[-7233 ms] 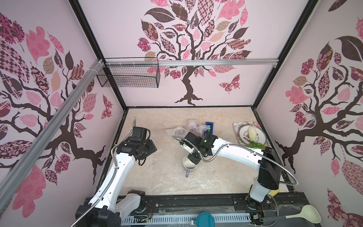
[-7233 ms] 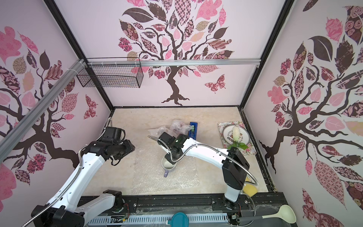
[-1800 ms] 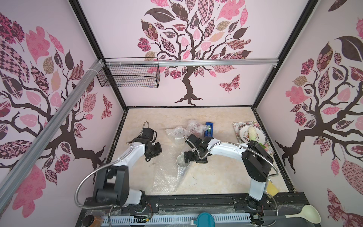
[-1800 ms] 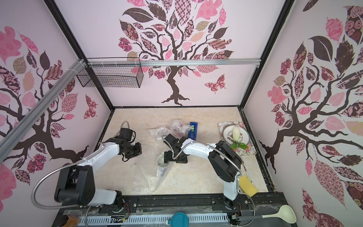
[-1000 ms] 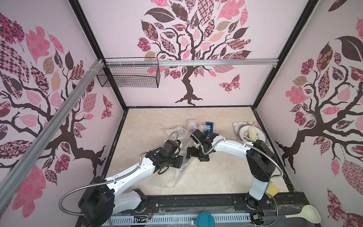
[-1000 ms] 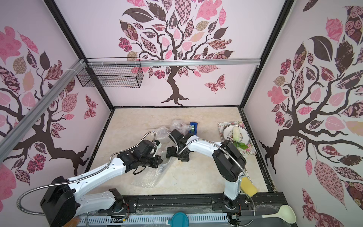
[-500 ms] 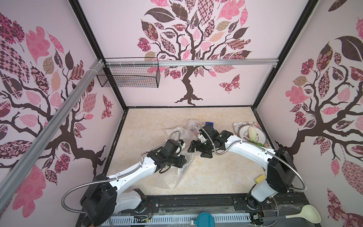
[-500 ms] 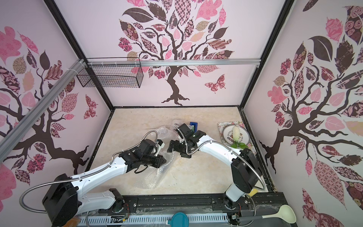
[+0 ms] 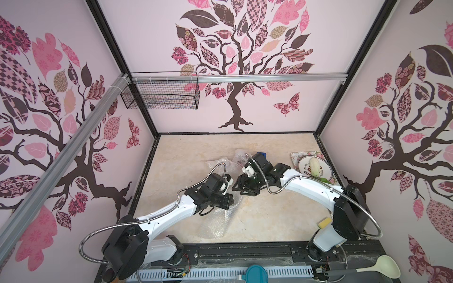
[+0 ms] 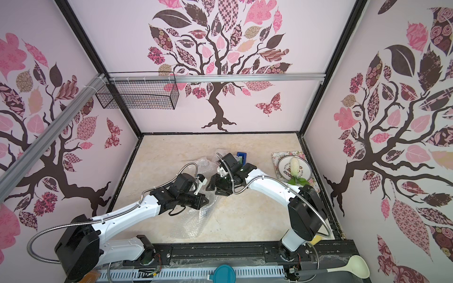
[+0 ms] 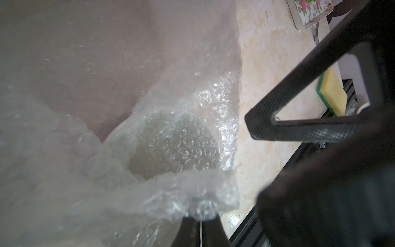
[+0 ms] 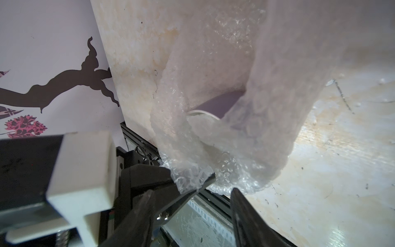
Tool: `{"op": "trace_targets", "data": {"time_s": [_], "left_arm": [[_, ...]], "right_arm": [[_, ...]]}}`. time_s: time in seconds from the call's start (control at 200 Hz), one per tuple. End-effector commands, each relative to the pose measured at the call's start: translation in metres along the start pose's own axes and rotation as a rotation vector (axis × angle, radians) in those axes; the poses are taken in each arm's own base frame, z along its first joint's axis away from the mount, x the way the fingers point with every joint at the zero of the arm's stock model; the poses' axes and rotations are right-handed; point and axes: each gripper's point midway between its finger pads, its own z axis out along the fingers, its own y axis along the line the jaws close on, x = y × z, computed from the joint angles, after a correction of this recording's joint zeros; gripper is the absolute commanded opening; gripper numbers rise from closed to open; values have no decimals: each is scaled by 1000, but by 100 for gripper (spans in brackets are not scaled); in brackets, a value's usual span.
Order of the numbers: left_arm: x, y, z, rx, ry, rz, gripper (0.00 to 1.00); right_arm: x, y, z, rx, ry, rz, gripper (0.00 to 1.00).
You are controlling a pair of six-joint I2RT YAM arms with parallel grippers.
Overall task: Wrap mugs in bubble wrap
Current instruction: Wrap the mug in bubble wrap.
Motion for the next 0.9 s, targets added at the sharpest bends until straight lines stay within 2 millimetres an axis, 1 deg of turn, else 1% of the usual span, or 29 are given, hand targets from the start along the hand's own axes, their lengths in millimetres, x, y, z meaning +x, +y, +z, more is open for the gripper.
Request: {"op": "trace_targets", "data": {"time_s": [0.0,0.06,0.12,0.185,0.245,0.365,0.425,0.49,0.515,0.55,0.57,0.61,0.645,0.67,0.71,0.765,0.825,0.895], "left_arm": [[6,-1,4,19,9,11,5],[6,0,4,19,8,13,5],[6,-1,4,20,4,14,5],[5,-1,4,24,3,13,4],[6,-1,6,26,9,11,4],[1,-4,1,23,-3,13,3],[-8,0,-11,-18,-36,-6,4],[-26,5,-33,-51,-119,-46,7],[-32,9,-43,-69,-154,-67,10],[-39,19,-58,-109,-197,-109,16],[-43,25,-67,-131,-220,-136,18],[-47,35,-83,-167,-258,-176,21],[-48,42,-94,-196,-280,-197,29],[-48,45,-99,-208,-290,-203,33],[-48,46,-101,-205,-286,-196,34],[-46,46,-99,-204,-263,-188,36],[-43,42,-89,-169,-224,-167,38],[-39,45,-75,-161,-171,-174,38]], "right_arm": [[2,-2,13,-3,33,-8,49],[1,-1,17,-6,42,-16,44],[4,-4,23,12,63,-20,42],[5,-4,27,8,70,-24,34],[4,-7,30,20,69,-20,29],[-1,-18,34,85,50,-10,0],[-6,-25,34,129,30,1,0],[-8,-31,35,167,22,4,0],[-8,-33,34,181,20,8,0],[-10,-36,33,208,9,8,0],[-11,-38,32,222,3,6,0],[-13,-42,31,245,-7,4,0],[-14,-45,29,264,-15,4,0],[-14,-46,29,275,-19,2,0],[-16,-50,27,295,-28,3,0],[-17,-53,26,312,-36,2,0],[-17,-56,25,332,-44,5,0],[-18,-54,25,322,-45,8,0]]}}
